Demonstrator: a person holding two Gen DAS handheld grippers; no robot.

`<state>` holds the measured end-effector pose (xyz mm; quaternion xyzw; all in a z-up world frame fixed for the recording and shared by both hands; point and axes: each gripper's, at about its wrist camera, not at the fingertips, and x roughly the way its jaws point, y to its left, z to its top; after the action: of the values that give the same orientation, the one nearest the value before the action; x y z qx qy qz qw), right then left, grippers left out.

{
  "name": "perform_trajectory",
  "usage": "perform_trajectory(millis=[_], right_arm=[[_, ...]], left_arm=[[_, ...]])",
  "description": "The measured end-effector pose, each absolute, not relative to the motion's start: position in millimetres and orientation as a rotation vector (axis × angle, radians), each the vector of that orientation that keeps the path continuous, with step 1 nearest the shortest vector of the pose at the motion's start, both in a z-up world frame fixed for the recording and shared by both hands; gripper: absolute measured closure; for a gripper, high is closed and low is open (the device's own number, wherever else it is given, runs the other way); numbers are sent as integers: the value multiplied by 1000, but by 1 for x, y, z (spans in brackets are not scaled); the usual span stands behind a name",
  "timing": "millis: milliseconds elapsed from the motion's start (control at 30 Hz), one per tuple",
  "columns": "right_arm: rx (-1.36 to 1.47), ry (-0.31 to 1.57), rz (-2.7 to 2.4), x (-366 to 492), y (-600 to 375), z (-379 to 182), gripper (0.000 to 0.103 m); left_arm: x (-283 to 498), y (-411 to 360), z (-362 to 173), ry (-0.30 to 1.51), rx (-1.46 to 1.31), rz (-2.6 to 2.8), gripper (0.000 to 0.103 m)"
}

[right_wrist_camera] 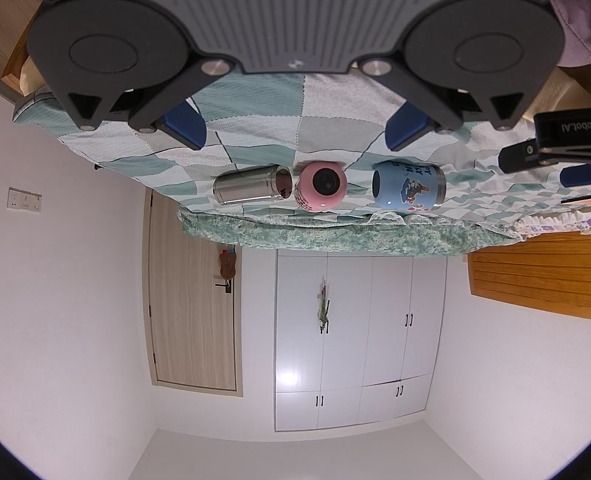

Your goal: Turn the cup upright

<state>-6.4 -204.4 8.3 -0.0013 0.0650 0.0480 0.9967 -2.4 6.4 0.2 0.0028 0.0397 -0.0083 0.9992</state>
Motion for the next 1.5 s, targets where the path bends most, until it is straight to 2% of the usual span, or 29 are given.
perform_trajectory(millis=[967, 1267, 1500], right_arm=[[-5, 130, 97, -8, -204, 11, 0], [1, 170, 128, 9, -206, 24, 0], [-7, 190, 177, 53, -189, 47, 0]], left_arm=[[-2, 5, 1, 83, 8, -18, 0], [18, 15, 37, 87, 122, -63, 0], [80, 34, 72, 155, 227, -119, 0]])
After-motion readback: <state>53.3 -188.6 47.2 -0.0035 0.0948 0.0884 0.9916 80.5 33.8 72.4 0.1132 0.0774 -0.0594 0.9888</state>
